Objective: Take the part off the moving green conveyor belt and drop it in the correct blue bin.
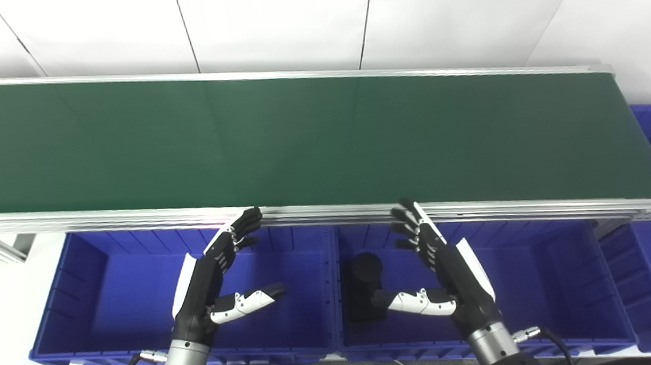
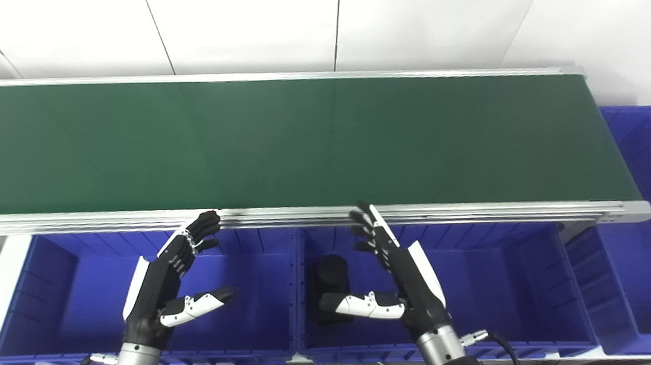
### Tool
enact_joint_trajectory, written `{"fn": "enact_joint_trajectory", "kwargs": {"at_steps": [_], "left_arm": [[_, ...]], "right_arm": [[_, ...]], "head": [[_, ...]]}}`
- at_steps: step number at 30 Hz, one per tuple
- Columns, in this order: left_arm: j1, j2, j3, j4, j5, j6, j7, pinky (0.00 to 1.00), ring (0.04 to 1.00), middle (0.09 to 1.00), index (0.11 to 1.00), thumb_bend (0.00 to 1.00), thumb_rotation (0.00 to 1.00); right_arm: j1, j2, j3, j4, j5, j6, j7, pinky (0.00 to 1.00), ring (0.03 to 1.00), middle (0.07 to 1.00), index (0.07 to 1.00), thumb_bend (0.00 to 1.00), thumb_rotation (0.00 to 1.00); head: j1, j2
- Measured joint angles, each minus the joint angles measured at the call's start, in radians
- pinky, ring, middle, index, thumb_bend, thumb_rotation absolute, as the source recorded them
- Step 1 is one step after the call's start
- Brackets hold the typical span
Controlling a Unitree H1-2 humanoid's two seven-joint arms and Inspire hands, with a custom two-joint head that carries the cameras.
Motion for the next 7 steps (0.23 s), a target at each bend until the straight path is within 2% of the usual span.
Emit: {"fn": "enact_joint_trajectory", "kwargs": {"at_steps": [2,3,4,6,7], "left_arm": [[-0.001,0.0,0.0,0.0,0.003,0.0,-0.002,0.77,0.832,0.851,0.847,0.79,0.36],[-0.003,0.001,0.0,0.0,0.015,0.0,-0.003,0.77,0.829,0.849,0.846,0.78,0.35],[-0.008,0.002,0.0,0.0,0.025,0.0,-0.003,0.76,0.828,0.847,0.841,0.78,0.34],[-0.02,0.006,-0.001,0.003,0.044,0.0,-0.003,0.76,0.826,0.843,0.834,0.78,0.33],[-0.028,0.008,-0.001,0.007,0.05,0.0,-0.003,0.76,0.829,0.846,0.834,0.78,0.33]], "right_arm": [[0.003,0.001,-0.001,0.001,0.005,-0.002,0.002,0.77,0.855,0.884,0.946,0.95,0.32],[0.009,0.004,-0.004,0.004,0.009,-0.012,0.002,0.77,0.852,0.881,0.941,0.95,0.31],[0.015,0.009,-0.007,0.006,0.013,-0.025,0.0,0.76,0.843,0.878,0.936,0.94,0.3],[0.027,0.022,-0.011,0.008,0.015,-0.045,-0.007,0.75,0.832,0.876,0.928,0.93,0.29],[0.031,0.029,-0.012,0.01,0.01,-0.051,-0.015,0.75,0.825,0.872,0.923,0.92,0.3]], "head": [[0.0,0.0],[-0.003,-0.032],[-0.005,-0.047],[-0.005,-0.048],[-0.008,-0.066]]}}
